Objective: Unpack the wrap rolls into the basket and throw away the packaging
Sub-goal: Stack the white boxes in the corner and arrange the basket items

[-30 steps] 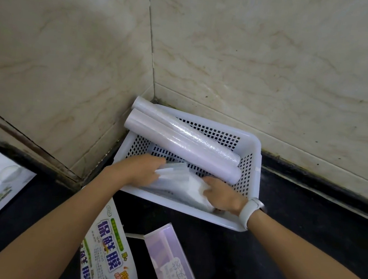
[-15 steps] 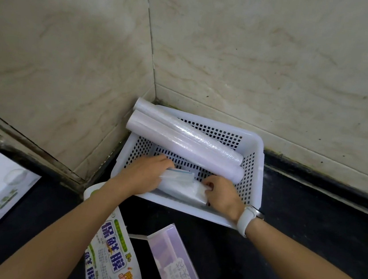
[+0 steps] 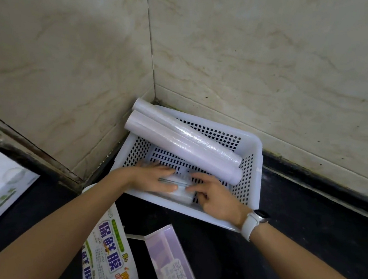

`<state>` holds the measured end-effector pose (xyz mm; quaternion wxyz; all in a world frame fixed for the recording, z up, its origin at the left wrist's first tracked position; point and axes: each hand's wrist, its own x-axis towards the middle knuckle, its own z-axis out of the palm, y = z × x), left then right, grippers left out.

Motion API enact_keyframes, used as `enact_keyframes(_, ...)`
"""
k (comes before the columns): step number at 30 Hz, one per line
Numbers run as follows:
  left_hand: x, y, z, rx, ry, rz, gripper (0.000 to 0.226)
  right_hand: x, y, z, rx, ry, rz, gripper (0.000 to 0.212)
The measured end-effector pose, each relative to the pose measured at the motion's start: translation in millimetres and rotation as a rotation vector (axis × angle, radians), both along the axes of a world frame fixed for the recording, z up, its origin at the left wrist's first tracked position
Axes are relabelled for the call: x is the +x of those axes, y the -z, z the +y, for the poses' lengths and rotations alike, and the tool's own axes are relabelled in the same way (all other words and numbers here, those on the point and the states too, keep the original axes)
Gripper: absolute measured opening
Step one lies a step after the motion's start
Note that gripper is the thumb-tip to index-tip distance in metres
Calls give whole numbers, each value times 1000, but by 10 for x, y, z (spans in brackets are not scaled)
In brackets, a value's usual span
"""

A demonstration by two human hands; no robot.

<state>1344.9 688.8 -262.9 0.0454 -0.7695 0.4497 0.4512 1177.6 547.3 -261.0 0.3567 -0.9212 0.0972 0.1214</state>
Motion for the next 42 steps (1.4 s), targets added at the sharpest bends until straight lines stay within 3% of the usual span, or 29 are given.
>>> enact_keyframes(3,38,5,41,-89,24,-71,55,35,3,4,24,12,32,31)
enact_keyframes(6,45,1,8,-160,85,-190,58,83,20,56,73,144,17,17)
enact_keyframes(10,22,9,-40,-244,-16,-163,57,221,40,128,171,292,106,40)
enact_keyframes(12,9,23,1,-276,-104,-84,49,262,48,132,133,294,99,39)
enact_keyframes(15,17,6,81,-331,-148,-66,34,252,48,137,9,215,59,39)
enact_keyframes(17,9,-14,86,-379,-107,-167,25,242,40,134,-171,97,67,45)
enact_keyframes(21,-34,-28,66,-539,1,-452,29,204,23,77,-368,-105,5,67)
enact_keyframes(24,-26,-23,104,-595,60,-552,32,129,8,3,-468,-265,-101,65)
enact_keyframes(27,-1,-13,125,-583,84,-558,22,94,25,-72,-530,-370,-123,47)
enact_keyframes(29,7,-15,127,-507,83,-506,28,103,55,-82,-497,-368,-80,39)
enact_keyframes(33,0,-69,137,-278,32,-284,30,137,36,-24,-292,-263,134,41)
enact_keyframes(36,-28,-128,104,-224,63,-299,25,136,2,-9,-242,-193,157,41)
enact_keyframes(42,-107,-297,162,-378,-12,-390,31,90,-207,-70,-245,-53,-29,35)
